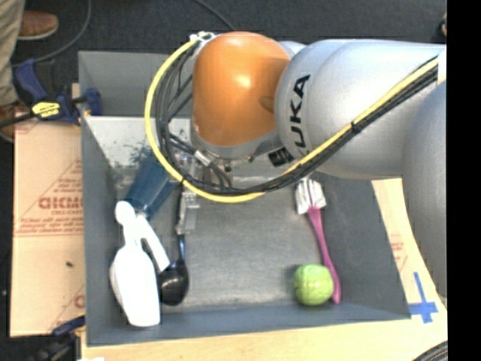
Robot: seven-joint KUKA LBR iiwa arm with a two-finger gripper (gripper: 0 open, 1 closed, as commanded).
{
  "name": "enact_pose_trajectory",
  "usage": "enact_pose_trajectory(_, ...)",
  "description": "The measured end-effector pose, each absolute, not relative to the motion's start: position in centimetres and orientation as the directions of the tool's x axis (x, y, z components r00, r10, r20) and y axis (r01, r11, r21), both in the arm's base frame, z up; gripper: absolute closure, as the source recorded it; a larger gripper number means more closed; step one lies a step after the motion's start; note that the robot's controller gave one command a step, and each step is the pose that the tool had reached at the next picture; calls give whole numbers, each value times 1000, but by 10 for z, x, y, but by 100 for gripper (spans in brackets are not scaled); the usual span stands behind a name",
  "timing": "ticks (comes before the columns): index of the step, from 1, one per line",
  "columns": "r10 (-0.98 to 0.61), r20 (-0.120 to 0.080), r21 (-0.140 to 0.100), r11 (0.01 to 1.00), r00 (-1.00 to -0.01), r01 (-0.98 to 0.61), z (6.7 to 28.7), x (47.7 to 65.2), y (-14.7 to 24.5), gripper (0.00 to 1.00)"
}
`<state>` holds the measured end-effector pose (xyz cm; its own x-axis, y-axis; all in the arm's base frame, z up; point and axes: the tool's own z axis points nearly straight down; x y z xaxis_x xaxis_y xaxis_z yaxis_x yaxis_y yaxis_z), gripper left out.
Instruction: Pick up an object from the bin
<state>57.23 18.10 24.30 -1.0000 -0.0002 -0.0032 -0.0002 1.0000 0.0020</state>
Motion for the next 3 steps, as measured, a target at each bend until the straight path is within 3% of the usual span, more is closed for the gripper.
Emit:
enact_pose_trajectory(1, 35, -5, 6, 999, -999, 35, 164, 615, 228, 0)
enact_pose_trajectory(2, -198, -4, 1, 980, -980, -198, 186, 609, 182, 0)
enact_pose_trajectory(3, -124, -16, 7, 992, -992, -124, 113, 629, 175, 0)
